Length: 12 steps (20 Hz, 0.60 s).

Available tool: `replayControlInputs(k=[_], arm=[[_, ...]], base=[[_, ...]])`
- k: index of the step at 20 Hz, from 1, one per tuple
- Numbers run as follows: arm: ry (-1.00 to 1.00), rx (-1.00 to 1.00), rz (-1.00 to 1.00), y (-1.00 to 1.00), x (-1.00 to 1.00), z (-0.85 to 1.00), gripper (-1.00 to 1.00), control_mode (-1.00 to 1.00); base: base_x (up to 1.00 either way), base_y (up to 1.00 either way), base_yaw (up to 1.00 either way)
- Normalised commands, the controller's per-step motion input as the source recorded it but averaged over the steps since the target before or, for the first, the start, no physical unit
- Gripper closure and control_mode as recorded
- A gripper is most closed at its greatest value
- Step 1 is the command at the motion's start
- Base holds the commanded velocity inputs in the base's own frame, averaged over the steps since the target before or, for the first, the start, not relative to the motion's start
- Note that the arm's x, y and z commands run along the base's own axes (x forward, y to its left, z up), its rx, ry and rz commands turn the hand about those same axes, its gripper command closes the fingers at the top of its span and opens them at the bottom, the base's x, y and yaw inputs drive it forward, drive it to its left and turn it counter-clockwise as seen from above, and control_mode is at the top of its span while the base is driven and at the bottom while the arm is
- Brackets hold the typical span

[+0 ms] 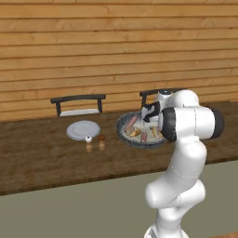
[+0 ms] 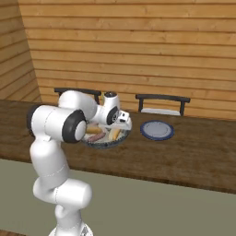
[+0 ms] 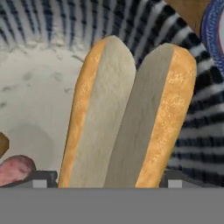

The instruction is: Place one bun and one sausage from the bowl on each plate.

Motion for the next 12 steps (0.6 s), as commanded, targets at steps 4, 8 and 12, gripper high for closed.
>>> replayControlInputs(k=[4,8,12], arm=[[0.05,0.00,0.00,-0.32,-0.24,1.00,1.00,-1.00],[0.17,0.01,0.00,-0.70,-0.09,0.87,1.00,-1.00],[0.24,0.05,0.00,-0.85,0.11,0.70,1.00,-1.00]], base=[[0.00,0.00,0.00],[0.00,0.00,0.00],[0.00,0.00,0.00]])
